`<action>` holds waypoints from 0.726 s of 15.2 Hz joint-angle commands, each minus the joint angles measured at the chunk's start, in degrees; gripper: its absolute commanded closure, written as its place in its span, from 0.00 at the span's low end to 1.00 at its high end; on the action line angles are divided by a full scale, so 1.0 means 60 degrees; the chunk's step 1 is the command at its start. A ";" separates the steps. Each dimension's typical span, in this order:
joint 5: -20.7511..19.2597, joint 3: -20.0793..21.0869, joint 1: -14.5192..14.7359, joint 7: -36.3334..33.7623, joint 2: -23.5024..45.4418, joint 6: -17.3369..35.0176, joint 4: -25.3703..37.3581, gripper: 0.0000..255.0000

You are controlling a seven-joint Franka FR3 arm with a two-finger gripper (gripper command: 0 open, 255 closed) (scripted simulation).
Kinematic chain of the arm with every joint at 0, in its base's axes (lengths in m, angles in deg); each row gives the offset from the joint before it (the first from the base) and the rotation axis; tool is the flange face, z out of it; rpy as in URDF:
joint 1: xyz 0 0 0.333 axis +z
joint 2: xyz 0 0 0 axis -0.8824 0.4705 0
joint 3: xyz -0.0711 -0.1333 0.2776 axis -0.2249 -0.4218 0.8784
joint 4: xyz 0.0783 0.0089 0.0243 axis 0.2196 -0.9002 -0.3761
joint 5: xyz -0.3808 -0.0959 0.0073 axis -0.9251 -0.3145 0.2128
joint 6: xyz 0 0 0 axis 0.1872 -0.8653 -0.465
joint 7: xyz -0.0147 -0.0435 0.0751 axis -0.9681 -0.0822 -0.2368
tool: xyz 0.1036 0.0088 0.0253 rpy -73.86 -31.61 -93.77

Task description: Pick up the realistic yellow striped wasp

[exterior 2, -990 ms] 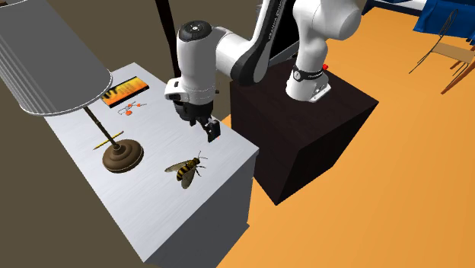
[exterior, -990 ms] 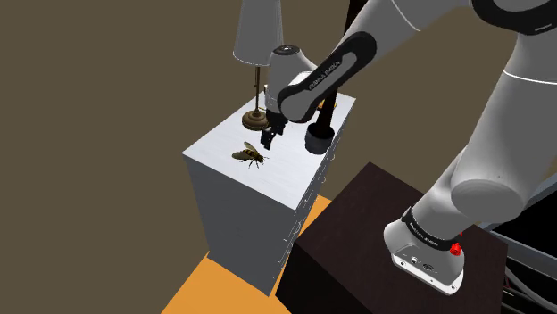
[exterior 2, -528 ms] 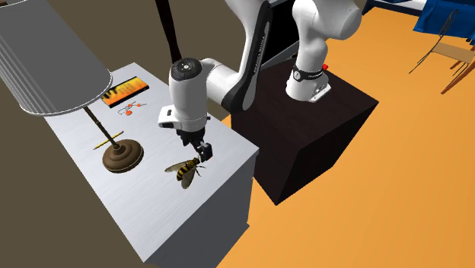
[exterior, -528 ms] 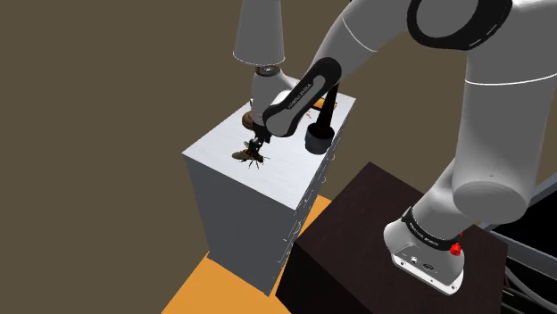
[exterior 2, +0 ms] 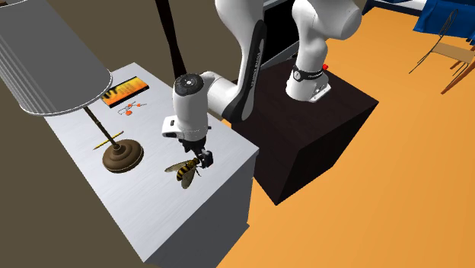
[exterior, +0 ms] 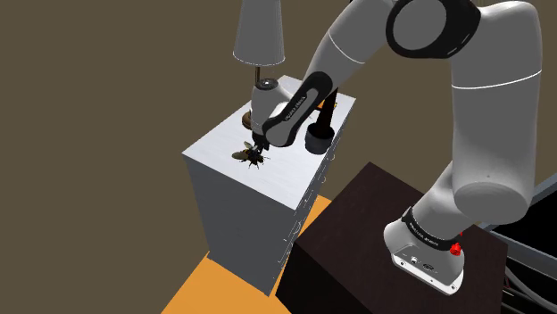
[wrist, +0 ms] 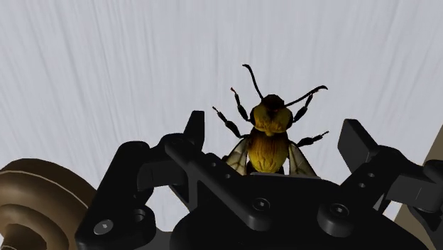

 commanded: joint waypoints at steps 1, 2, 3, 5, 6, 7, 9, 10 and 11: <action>-0.0010 -0.0011 0.0008 -0.0010 0.0042 0.0031 0.0017 1.00; -0.0009 -0.0010 0.0006 -0.0008 0.0042 0.0030 0.0019 1.00; -0.0009 -0.0010 0.0005 -0.0006 0.0042 0.0030 0.0018 1.00; -0.0009 -0.0010 0.0005 -0.0007 0.0038 0.0030 0.0014 1.00; -0.0009 -0.0010 0.0005 -0.0007 0.0037 0.0031 0.0013 1.00; -0.0009 -0.0010 0.0005 -0.0007 0.0037 0.0030 0.0013 1.00; -0.0008 -0.0009 0.0003 -0.0005 0.0036 0.0027 0.0015 1.00; -0.0008 -0.0009 0.0006 -0.0007 0.0045 0.0023 0.0027 1.00; 0.0019 0.0022 -0.0018 0.0023 -0.0077 -0.0061 -0.0012 1.00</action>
